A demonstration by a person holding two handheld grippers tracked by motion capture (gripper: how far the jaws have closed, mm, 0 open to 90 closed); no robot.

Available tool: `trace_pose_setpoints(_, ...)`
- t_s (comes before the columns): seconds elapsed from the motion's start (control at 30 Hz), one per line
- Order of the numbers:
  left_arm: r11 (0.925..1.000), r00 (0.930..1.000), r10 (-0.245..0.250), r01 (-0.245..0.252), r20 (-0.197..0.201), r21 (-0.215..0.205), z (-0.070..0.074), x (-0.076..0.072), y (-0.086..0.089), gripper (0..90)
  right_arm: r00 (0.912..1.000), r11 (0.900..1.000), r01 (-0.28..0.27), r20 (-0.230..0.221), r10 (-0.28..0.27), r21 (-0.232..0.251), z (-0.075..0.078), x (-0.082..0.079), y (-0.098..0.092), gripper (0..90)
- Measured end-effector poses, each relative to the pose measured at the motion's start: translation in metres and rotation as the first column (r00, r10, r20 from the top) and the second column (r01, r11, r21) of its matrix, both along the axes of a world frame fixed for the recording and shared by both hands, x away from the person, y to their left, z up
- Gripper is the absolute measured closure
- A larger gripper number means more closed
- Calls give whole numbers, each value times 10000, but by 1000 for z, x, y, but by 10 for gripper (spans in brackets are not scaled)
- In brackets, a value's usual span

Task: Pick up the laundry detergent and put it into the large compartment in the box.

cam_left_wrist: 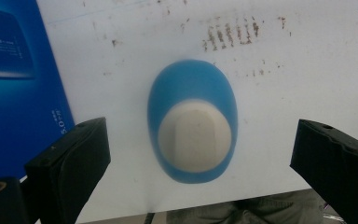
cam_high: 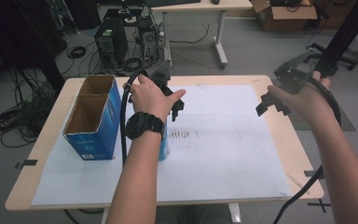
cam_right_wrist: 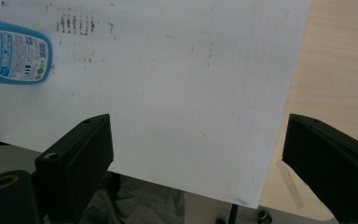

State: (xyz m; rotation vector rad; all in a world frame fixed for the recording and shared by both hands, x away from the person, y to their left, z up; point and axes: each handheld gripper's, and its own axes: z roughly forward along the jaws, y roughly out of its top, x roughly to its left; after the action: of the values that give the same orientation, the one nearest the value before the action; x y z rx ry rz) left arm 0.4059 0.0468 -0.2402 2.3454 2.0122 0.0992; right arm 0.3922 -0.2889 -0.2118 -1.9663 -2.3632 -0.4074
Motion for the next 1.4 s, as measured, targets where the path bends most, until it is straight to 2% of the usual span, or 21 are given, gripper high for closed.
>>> trace_pose_setpoints(0.3, 10000, 9996, 3, -2, -269, 25, -20, 5, -3, 50, 10000, 10000, -9, -91, 9, 37, -8, 1, -2, 89)
trace_pose_setpoints(0.63, 10000, 9990, -7, 10, -452, 78, -34, 9, -5, 50, 9998, 10000, -11, -190, 12, 53, -17, 3, -5, 89)
trace_pose_setpoints(1.27, 9997, 9985, 243, -244, -489, -11, -43, 8, 2, 68, 9997, 9999, -29, -258, 31, 107, -23, 4, -5, 89)
trace_pose_setpoints(1.4, 9994, 9982, 278, -288, -528, -184, -44, 8, 4, 88, 9996, 9999, -41, -285, 44, 98, -24, 4, -4, 89)
